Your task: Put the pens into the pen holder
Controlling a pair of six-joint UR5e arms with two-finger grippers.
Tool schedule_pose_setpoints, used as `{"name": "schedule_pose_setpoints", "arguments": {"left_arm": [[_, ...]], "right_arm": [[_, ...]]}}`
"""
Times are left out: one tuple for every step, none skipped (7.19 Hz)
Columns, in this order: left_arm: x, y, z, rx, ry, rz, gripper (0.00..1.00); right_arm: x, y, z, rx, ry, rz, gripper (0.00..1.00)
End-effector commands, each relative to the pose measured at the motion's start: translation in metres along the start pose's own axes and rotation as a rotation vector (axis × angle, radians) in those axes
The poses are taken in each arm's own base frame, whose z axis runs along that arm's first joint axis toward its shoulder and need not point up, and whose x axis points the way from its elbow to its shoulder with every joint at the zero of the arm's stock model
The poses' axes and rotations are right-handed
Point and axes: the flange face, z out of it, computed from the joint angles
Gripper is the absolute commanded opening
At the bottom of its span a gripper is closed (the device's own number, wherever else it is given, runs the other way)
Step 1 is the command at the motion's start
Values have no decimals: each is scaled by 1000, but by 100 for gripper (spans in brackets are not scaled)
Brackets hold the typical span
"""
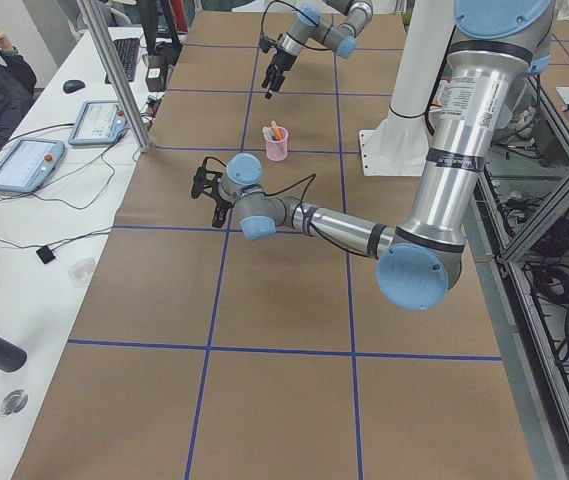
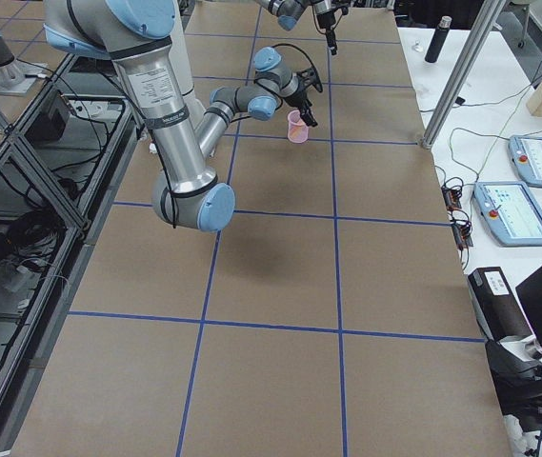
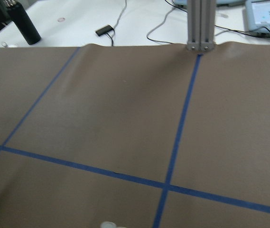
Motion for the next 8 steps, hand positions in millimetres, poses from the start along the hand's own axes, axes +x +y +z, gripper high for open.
{"name": "schedule_pose_setpoints", "arguments": {"left_arm": [[-100, -60, -79, 14, -74, -75, 100], [-135, -83, -118, -10, -107, -9, 100], [-167, -95, -149, -41, -145, 71, 100], [-196, -104, -177, -84, -189, 96, 100], [-209, -104, -181, -157, -228, 85, 100], [-208, -104, -180, -211, -249, 65, 100], [-210, -96, -175, -229, -252, 65, 100], [-210, -91, -165, -261, -256, 57, 100]], "right_arm": [[199, -45, -4, -241, 254, -32, 100], [293, -66, -13, -293, 314, -140, 100], [361, -61, -27, -364, 289, -151, 100], [431, -65, -39, -422, 230, -62, 100], [483, -53, -51, -462, 160, 70, 100], [495, -39, -51, -480, 167, 88, 100], [513, -28, -54, -482, 192, 105, 100], [522, -15, -54, -478, 193, 99, 100]]}}
